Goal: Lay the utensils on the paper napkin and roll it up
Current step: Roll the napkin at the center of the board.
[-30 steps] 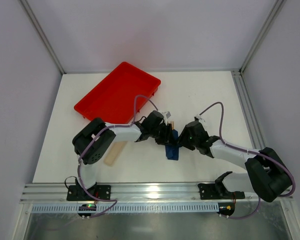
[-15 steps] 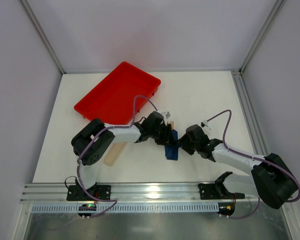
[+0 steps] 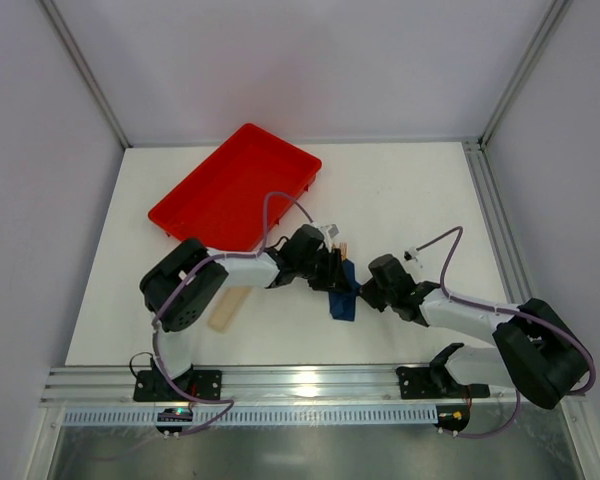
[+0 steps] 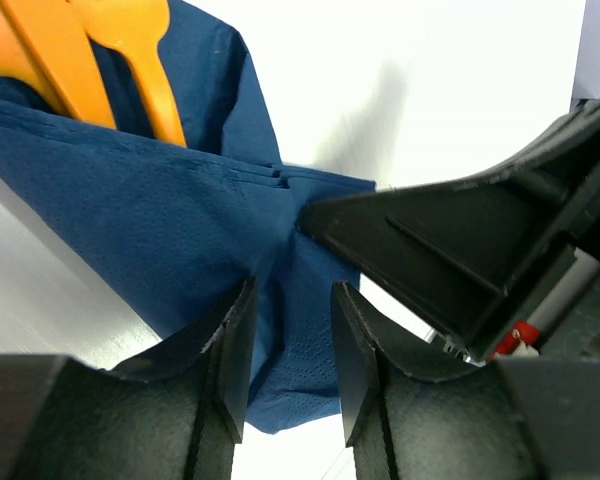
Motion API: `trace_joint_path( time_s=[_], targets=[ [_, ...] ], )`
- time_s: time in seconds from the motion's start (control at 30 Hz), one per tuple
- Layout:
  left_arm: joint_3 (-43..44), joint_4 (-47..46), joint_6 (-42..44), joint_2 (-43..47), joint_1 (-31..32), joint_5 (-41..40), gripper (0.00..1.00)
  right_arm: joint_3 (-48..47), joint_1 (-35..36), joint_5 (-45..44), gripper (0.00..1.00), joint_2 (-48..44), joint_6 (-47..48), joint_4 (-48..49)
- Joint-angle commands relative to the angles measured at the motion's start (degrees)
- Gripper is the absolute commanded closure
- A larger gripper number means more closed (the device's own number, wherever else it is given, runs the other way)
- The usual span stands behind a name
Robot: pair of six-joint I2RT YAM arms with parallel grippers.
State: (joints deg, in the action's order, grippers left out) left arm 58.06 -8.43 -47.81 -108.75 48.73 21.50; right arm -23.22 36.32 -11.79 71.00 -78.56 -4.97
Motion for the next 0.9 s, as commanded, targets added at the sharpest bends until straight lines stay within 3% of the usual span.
trace_joint_path(
  time_s=[0.0,0.3,0.6,0.87],
  targets=[
    [-2.1,-0.8,0.7,2.7,0.1,0.2,0.59,2.1,0.3,-4.1,0.93,1.4,1.5,2.2],
    [-3.5,0.0,0.4,6.9,-0.1,1.6,0.57,7.5,0.4,-8.8,0.96,-1.4,6.4,7.4],
    [-6.3,-7.5,-6.7,8.6,-0.1,5.1,0.59,8.5,0.4,-8.4,0.96,-0.5,6.6,9.3],
    [-7.4,-6.3,-8.1,8.2,1.3,1.6,0.87,9.2,0.8,-8.8,0.96,-2.4,6.3,8.8]
  ],
)
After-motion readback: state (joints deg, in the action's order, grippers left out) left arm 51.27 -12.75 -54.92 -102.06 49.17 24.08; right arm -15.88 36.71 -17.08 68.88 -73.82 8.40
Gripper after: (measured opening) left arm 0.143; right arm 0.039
